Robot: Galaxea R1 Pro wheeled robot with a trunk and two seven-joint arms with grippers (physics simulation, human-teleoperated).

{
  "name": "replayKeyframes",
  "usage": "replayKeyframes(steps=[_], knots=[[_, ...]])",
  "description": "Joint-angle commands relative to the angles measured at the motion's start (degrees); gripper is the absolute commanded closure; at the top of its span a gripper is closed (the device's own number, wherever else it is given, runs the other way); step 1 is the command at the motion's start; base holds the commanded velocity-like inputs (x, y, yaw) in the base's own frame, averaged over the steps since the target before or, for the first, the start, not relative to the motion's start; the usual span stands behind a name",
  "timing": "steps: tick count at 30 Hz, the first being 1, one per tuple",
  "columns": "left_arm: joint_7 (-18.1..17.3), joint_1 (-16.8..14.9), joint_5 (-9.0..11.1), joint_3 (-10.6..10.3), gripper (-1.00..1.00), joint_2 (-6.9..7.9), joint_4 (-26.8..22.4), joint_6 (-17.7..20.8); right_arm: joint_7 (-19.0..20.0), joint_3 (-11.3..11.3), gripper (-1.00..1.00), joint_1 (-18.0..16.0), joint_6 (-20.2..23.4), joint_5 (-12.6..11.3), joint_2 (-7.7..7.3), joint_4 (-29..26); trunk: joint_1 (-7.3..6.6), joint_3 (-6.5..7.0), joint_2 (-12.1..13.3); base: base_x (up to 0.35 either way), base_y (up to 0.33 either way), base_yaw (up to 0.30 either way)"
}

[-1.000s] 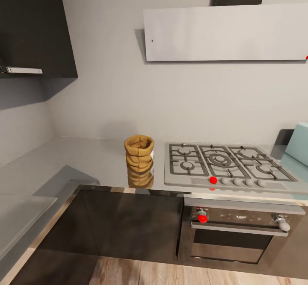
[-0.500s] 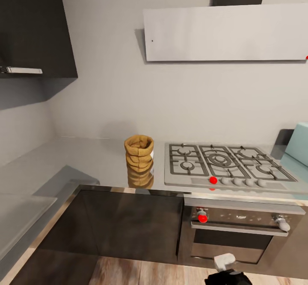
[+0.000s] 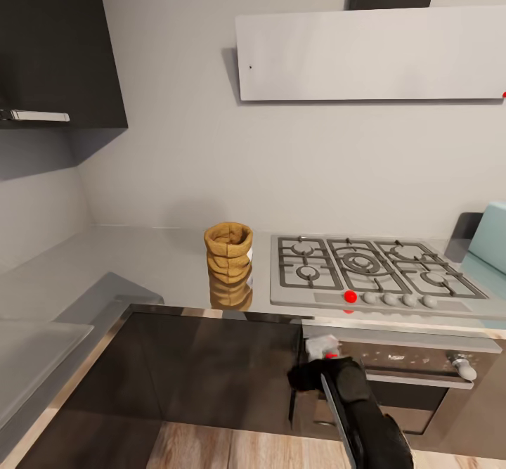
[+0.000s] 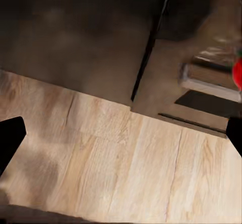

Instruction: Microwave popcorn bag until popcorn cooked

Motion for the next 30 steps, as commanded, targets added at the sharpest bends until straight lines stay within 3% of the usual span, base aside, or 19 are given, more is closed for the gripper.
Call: replayKeyframes(steps=[1,9,19,22,25,26,27,28,30], knots=[[0.0,0.0,0.3,0.0,-1.0,-0.03,-0.1,-0.1,0.5,0.1,-1.0,-3.4,0.2,0.7,0.8,-0.1,0.0,-0.07,0.0,0.0,0.0,0.0],[0.0,0.0,0.3,0.0,-1.0,-0.05,-0.1,-0.1,0.6,0.2,-1.0,-17.7,0.2,0.5,1.3,-1.2,0.0,-0.07,0.0,0.0,0.0,0.0],[0.0,0.0,0.3,0.0,-1.0,-0.07,-0.1,-0.1,0.2,-0.1,-1.0,-31.3,0.2,0.1,1.3,1.2,0.0,-0.07,0.0,0.0,0.0,0.0],[0.0,0.0,0.3,0.0,-1.0,-0.06,-0.1,-0.1,0.1,-0.9,-1.0,-39.7,0.2,0.1,1.3,9.6,0.0,-0.07,0.0,0.0,0.0,0.0],[0.0,0.0,0.3,0.0,-1.0,-0.03,-0.1,-0.1,0.0,-3.6,-1.0,-46.8,0.2,0.1,1.3,19.9,0.0,-0.07,0.0,0.0,0.0,0.0],[0.0,0.0,0.3,0.0,-1.0,-0.02,-0.1,-0.1,0.0,-5.1,-1.0,-49.6,0.2,0.1,1.3,24.8,0.0,-0.07,0.0,0.0,0.0,0.0],[0.0,0.0,0.3,0.0,-1.0,-0.05,-0.1,-0.1,-0.6,-7.7,-1.0,-55.8,0.2,0.1,1.3,36.2,0.0,-0.07,0.0,0.0,0.0,0.0],[0.0,0.0,0.3,0.0,-1.0,-0.07,-0.1,-0.1,-1.4,-8.2,-1.0,-57.0,0.2,0.1,1.3,38.5,0.0,-0.07,0.0,0.0,0.0,0.0],[0.0,0.0,0.3,0.0,-1.0,-0.09,-0.1,-0.1,-7.6,-10.5,-1.0,-59.7,0.2,0.0,1.3,42.6,0.0,-0.07,0.0,0.0,0.0,0.0]])
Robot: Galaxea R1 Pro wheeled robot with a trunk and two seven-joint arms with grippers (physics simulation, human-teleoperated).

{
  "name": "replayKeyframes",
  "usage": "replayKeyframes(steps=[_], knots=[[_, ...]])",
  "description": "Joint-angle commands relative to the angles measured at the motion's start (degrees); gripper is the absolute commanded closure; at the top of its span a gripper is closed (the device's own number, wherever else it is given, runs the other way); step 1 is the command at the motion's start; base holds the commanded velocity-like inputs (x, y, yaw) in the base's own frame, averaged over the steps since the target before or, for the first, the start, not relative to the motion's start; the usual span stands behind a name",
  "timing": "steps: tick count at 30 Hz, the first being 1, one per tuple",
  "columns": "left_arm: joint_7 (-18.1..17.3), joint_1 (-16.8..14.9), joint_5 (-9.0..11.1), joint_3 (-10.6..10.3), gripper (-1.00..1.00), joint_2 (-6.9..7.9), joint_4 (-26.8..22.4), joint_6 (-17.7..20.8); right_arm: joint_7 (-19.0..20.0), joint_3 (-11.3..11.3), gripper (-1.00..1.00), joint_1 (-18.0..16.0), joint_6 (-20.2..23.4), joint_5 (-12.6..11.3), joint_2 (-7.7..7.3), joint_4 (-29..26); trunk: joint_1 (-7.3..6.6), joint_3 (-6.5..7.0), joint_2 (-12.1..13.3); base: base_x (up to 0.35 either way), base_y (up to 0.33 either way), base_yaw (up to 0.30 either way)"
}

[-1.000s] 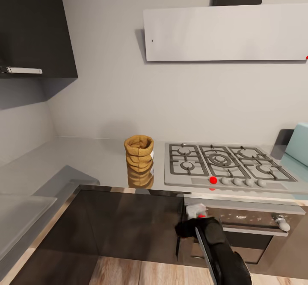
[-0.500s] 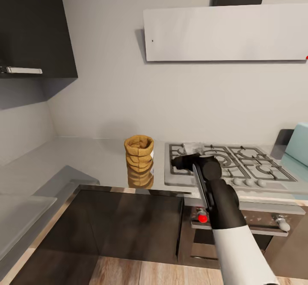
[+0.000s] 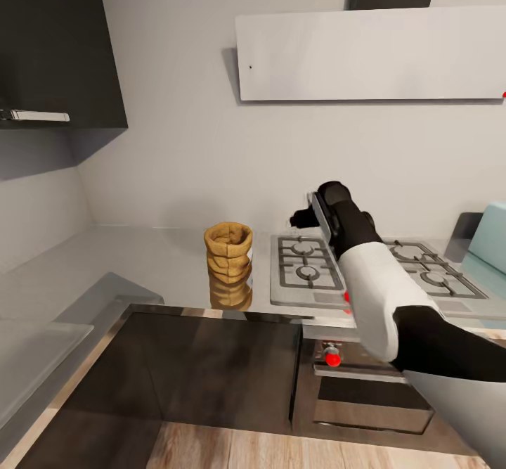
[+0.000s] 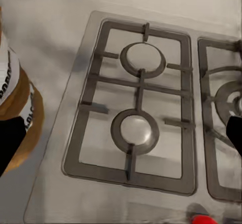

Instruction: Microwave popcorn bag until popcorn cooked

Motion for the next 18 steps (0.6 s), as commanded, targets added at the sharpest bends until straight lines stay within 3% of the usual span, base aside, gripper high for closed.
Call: replayKeyframes(steps=[1,7,12,18], knots=[[0.0,0.0,0.3,0.0,-1.0,-0.01,-0.1,-0.1,-0.9,-0.6,-1.0,-0.2,0.2,0.0,0.08,0.1,0.0,-0.06,0.0,0.0,0.0,0.0],[0.0,0.0,0.3,0.0,-1.0,0.02,-0.1,-0.1,-2.3,-1.8,-1.0,-0.4,0.2,0.0,0.08,0.3,0.0,-0.06,0.0,0.0,0.0,0.0],[0.0,0.0,0.3,0.0,-1.0,0.03,-0.1,-0.1,-2.3,-4.0,-1.0,-0.4,0.2,0.0,0.08,0.3,0.0,-0.06,0.0,0.0,0.0,0.0],[0.0,0.0,0.3,0.0,-1.0,0.03,-0.1,-0.1,-2.1,-4.4,-1.0,-0.4,0.2,0.0,0.08,-2.2,0.0,-0.06,0.0,0.0,0.0,0.0]])
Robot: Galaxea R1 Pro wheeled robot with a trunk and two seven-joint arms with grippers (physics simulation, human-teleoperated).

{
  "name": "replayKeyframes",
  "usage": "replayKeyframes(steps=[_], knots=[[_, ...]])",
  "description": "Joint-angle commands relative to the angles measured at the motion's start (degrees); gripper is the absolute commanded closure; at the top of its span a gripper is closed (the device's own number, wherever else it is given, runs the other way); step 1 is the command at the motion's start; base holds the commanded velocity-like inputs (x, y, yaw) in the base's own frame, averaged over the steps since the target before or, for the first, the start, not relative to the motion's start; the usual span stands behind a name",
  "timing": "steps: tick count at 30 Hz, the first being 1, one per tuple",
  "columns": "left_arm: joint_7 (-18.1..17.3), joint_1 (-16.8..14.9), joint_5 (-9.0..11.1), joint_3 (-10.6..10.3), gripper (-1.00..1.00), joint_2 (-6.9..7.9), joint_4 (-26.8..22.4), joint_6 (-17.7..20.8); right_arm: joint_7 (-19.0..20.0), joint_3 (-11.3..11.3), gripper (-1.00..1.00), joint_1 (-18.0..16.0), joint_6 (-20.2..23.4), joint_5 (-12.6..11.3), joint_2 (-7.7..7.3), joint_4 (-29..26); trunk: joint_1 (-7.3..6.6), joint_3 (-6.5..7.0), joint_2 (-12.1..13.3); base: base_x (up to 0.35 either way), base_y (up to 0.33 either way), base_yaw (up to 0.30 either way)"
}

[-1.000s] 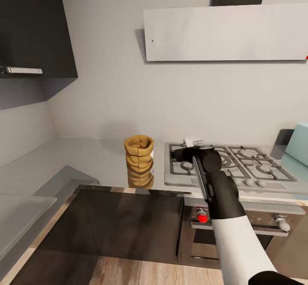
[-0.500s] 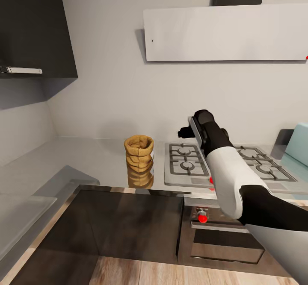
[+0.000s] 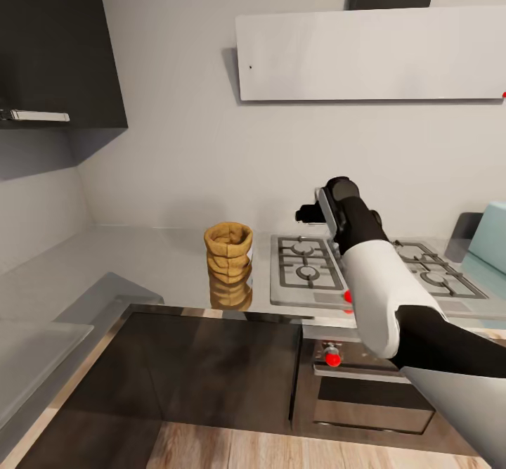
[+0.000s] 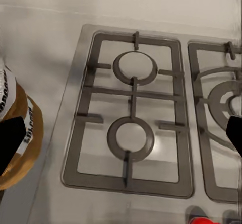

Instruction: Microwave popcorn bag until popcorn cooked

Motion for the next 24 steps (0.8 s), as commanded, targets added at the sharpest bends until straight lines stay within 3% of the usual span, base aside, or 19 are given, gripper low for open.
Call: replayKeyframes(steps=[1,6,24], knots=[[0.0,0.0,0.3,0.0,-1.0,0.01,-0.1,-0.1,-0.2,-0.2,-1.0,0.0,0.2,0.0,0.07,-1.9,0.0,-0.06,0.0,0.0,0.0,0.0],[0.0,0.0,0.3,0.0,-1.0,-0.01,-0.1,-0.1,-0.1,-0.3,-1.0,0.0,0.2,-0.1,0.07,-6.8,0.0,-0.06,0.0,0.0,0.0,0.105],[0.0,0.0,0.0,-0.1,-1.0,-1.07,-0.1,-0.1,-0.3,-0.2,-1.0,0.0,0.2,0.0,0.07,-7.0,0.0,-0.06,0.0,0.0,0.0,0.27]])
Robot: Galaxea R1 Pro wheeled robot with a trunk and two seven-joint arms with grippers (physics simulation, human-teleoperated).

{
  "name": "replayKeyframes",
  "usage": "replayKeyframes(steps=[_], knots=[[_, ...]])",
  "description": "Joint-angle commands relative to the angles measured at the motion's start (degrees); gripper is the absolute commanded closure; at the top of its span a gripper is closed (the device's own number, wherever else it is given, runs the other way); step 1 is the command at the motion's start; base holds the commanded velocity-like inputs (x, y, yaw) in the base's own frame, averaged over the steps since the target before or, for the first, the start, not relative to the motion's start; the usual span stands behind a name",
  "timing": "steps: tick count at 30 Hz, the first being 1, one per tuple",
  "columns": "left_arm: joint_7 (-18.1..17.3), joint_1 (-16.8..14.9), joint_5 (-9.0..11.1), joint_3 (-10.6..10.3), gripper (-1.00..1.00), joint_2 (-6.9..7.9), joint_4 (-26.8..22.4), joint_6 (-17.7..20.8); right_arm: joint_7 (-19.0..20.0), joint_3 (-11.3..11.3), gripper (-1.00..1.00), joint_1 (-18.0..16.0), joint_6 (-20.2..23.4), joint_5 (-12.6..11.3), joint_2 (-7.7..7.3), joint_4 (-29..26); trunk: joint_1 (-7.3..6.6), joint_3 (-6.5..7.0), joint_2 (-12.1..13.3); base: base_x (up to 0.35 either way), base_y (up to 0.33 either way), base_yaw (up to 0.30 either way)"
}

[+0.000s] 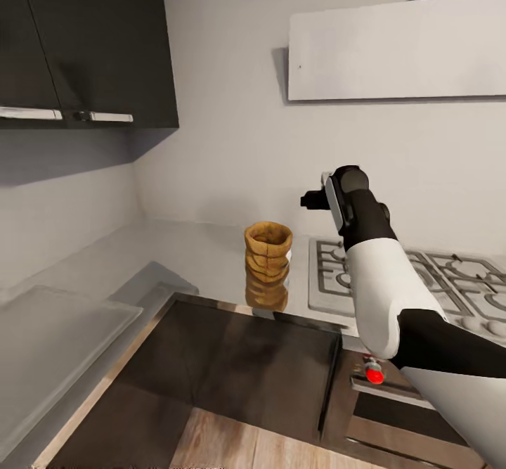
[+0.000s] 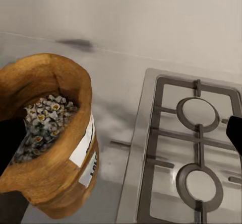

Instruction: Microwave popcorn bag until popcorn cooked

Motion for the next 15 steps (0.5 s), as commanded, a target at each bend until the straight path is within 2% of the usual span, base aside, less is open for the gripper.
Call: replayKeyframes(steps=[1,8,12,15], knots=[[0.0,0.0,0.4,0.0,-1.0,-0.03,-0.1,-0.1,-0.2,-0.2,-1.0,0.0,0.2,-0.1,0.07,0.0,0.0,-0.06,0.0,0.0,0.0,0.273],[0.0,0.0,0.5,0.0,-1.0,-0.05,-0.1,-0.1,-0.3,-0.2,-1.0,0.0,0.2,0.0,0.07,0.1,0.0,-0.06,0.0,0.0,0.0,0.246],[0.0,0.0,0.5,0.0,-1.0,-0.05,-0.1,-0.1,-0.4,-0.2,-1.0,0.0,0.2,0.0,0.07,0.1,0.0,-0.06,0.0,0.0,0.0,0.04],[0.0,0.0,0.6,0.1,-1.0,-0.03,-0.1,-0.1,-1.9,-0.1,-1.0,0.1,0.2,0.0,0.07,1.4,0.0,-0.06,0.0,0.0,0.0,0.003]])
